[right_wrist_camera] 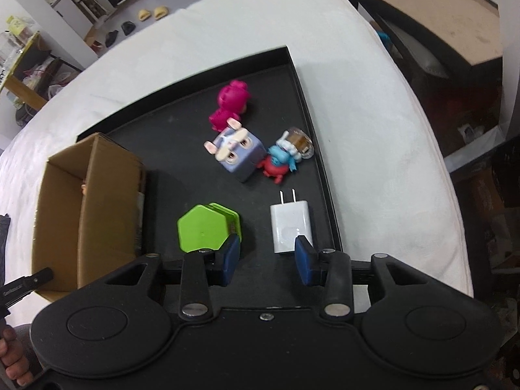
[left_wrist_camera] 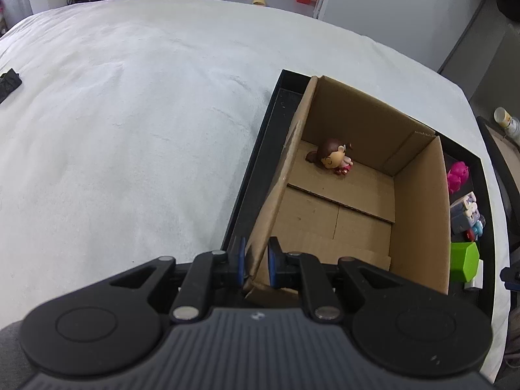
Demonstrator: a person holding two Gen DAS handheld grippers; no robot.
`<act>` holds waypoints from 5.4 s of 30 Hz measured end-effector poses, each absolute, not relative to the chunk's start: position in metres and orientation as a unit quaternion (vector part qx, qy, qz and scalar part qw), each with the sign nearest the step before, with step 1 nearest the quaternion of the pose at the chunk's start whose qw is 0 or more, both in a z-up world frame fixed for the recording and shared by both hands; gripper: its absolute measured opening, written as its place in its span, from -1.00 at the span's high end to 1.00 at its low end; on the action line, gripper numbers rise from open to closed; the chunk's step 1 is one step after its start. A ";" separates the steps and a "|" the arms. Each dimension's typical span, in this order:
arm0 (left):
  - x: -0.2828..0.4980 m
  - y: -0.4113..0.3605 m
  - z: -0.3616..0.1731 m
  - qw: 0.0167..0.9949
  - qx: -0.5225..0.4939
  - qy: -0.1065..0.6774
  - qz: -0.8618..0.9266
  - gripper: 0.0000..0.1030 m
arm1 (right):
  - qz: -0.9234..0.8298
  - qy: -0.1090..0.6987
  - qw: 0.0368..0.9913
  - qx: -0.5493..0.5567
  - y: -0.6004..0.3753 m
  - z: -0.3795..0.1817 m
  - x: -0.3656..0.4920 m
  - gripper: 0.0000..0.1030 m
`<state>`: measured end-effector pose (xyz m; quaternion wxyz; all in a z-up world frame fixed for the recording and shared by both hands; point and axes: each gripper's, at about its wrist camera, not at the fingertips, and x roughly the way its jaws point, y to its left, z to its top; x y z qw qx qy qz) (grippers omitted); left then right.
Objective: Organize rigid objects
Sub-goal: 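Move the right gripper to the white charger and close on it, then lift the white charger with the right gripper and carry it over the box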
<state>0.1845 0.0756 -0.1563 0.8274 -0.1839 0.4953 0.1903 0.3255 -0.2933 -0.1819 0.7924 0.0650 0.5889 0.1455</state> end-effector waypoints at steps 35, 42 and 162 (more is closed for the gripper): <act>0.192 0.076 -0.163 0.825 -0.175 0.502 0.192 0.74 | 0.100 0.600 0.793 0.039 -0.286 -0.244 0.347 0.28; 0.191 0.076 -0.162 0.823 -0.180 0.501 0.196 0.74 | 0.108 0.614 0.776 0.094 -0.300 -0.243 0.343 0.29; 0.186 0.095 -0.165 0.822 -0.229 0.515 0.082 0.71 | 0.211 0.564 0.798 0.023 -0.048 -0.167 0.334 0.29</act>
